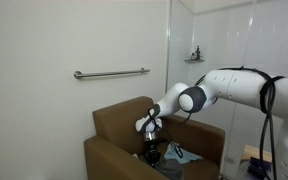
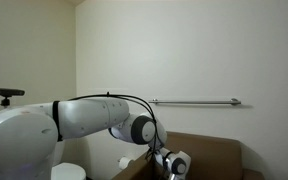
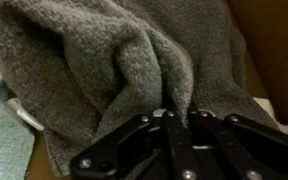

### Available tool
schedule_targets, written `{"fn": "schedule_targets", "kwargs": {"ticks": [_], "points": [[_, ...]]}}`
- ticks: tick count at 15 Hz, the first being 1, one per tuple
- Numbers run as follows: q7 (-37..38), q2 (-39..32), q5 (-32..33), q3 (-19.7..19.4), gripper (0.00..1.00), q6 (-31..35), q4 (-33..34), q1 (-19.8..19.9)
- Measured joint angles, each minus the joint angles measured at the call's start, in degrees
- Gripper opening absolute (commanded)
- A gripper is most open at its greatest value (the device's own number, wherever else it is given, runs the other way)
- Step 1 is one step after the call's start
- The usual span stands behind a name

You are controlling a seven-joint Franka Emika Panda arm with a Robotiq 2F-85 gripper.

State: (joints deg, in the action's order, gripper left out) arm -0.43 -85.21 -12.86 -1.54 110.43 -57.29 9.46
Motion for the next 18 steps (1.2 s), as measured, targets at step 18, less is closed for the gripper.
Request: {"fn": "schedule_targets", "kwargs": {"ticks": [18], "points": [[1.4, 30.6, 0.0, -2.2, 0.06, 8.4, -27.3, -4.5]]}}
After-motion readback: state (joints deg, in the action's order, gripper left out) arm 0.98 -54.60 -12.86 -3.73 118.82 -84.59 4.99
